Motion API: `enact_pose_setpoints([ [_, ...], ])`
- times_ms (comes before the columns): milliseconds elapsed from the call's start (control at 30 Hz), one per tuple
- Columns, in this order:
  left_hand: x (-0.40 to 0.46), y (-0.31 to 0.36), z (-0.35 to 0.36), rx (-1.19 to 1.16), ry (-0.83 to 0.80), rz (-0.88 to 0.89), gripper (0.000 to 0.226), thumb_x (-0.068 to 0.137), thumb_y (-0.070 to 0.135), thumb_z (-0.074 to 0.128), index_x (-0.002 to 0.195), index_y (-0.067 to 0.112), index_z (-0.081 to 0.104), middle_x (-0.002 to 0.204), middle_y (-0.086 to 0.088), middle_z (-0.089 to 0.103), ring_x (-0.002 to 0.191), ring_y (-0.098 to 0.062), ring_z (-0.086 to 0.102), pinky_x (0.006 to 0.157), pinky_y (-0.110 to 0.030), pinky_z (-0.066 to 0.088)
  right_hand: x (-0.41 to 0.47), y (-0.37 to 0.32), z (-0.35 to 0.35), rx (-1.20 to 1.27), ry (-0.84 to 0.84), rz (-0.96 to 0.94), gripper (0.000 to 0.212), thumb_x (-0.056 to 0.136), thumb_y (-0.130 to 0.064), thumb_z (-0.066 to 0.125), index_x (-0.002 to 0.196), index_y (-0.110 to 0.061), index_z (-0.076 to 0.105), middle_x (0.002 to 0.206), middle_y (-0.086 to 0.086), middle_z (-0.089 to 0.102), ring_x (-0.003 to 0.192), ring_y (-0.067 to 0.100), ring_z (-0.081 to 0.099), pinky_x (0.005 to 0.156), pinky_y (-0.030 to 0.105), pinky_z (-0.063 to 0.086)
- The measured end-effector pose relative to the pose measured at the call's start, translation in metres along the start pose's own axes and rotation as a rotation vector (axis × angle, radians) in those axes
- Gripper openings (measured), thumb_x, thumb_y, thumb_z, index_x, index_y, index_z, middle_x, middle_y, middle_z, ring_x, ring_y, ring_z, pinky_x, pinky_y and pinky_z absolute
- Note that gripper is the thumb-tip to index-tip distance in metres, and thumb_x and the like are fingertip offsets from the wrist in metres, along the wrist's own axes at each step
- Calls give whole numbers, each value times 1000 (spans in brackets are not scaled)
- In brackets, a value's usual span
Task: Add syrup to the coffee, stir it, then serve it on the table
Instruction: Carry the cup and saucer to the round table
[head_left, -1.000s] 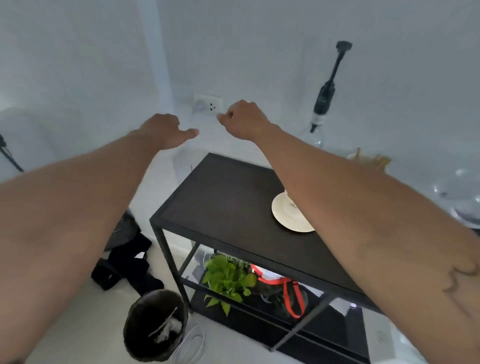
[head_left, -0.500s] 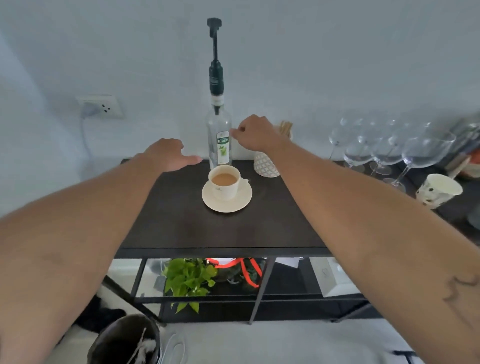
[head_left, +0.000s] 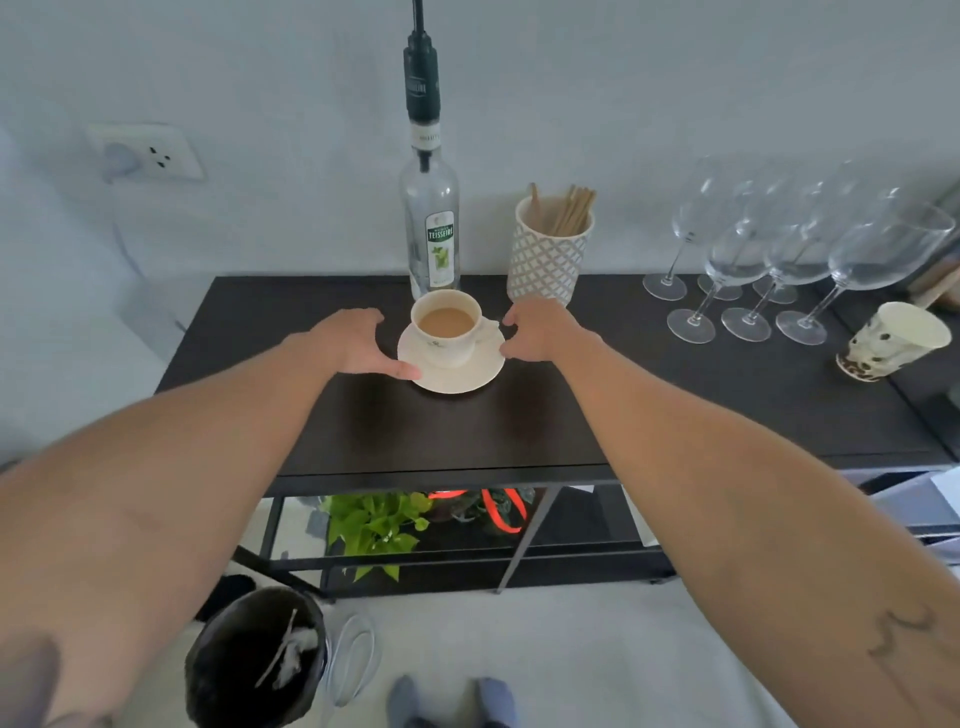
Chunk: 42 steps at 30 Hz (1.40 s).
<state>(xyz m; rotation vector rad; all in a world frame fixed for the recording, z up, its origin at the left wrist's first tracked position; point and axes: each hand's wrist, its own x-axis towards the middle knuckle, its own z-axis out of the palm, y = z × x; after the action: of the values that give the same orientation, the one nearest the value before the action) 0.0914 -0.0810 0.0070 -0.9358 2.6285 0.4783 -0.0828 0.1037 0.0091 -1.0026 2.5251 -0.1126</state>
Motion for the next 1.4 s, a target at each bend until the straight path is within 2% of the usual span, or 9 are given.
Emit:
enact_pose_setpoints([
  [167, 5, 3, 22, -45, -4, 59, 131, 45, 78, 82, 149, 14, 35, 153, -6, 42, 137, -27, 43, 109, -42, 39, -2, -1, 19, 92, -107, -4, 99, 54, -51, 90, 139, -20, 52, 135, 6, 56, 131, 31, 48, 107, 50, 46],
  [233, 6, 4, 28, -69, 20, 91, 124, 50, 68, 86, 148, 13, 36, 151, -6, 43, 137, -27, 43, 108, -41, 38, 0, -2, 26, 70, -102, -38, 109, 38, -65, 86, 134, -23, 56, 132, 5, 60, 136, 32, 43, 113, 50, 40],
  [333, 8, 2, 35, -75, 49, 111, 134, 46, 73, 85, 153, 13, 28, 159, -8, 32, 146, -25, 30, 116, -42, 31, 10, 0, 39, 78, -69, -83, 122, 23, -78, 72, 133, -30, 56, 136, 2, 61, 145, 35, 34, 122, 54, 21],
  [467, 10, 3, 41, -104, 60, 167, 122, 51, 71, 84, 150, 21, 35, 161, -8, 29, 152, -24, 14, 119, -44, 21, 8, 1, 44, 129, -21, -102, 114, 28, -77, 74, 132, -34, 55, 138, -1, 60, 148, 36, 29, 123, 57, 13],
  [600, 9, 4, 46, -145, 92, 195, 114, 52, 70, 84, 147, 28, 41, 158, -4, 36, 152, -24, 14, 119, -45, 21, -5, -1, 37, 194, -4, -81, 99, 50, -59, 90, 137, -29, 54, 143, 5, 54, 149, 41, 20, 122, 56, 18],
  [700, 11, 2, 51, -175, 98, 199, 112, 48, 75, 82, 144, 31, 44, 156, -2, 41, 152, -23, 16, 119, -47, 23, -6, 2, 40, 210, 12, -110, 98, 46, -63, 89, 133, -29, 57, 139, 4, 56, 147, 40, 24, 122, 55, 19],
  [900, -2, 1, 59, -209, 122, 159, 116, 51, 70, 85, 149, 29, 38, 162, -9, 27, 152, -25, 15, 119, -48, 23, -25, 1, 39, 257, 53, -146, 95, 64, -45, 92, 144, -15, 49, 150, 11, 48, 151, 37, 19, 125, 47, 6],
  [1133, -23, -7, 73, -254, 154, 120, 122, 53, 69, 84, 153, 26, 31, 165, -7, 17, 152, -24, 14, 121, -46, 19, -30, 7, 61, 332, 60, -164, 116, 51, -52, 96, 149, -19, 43, 162, 6, 35, 156, 32, 2, 124, 53, 10],
  [1400, -55, -17, 91, -270, 181, 83, 126, 52, 73, 80, 156, 24, 26, 166, -1, 13, 153, -21, 9, 121, -45, 17, -46, 8, 81, 328, 96, -214, 116, 48, -58, 95, 147, -22, 46, 162, 0, 34, 157, 23, 4, 125, 49, 9],
])
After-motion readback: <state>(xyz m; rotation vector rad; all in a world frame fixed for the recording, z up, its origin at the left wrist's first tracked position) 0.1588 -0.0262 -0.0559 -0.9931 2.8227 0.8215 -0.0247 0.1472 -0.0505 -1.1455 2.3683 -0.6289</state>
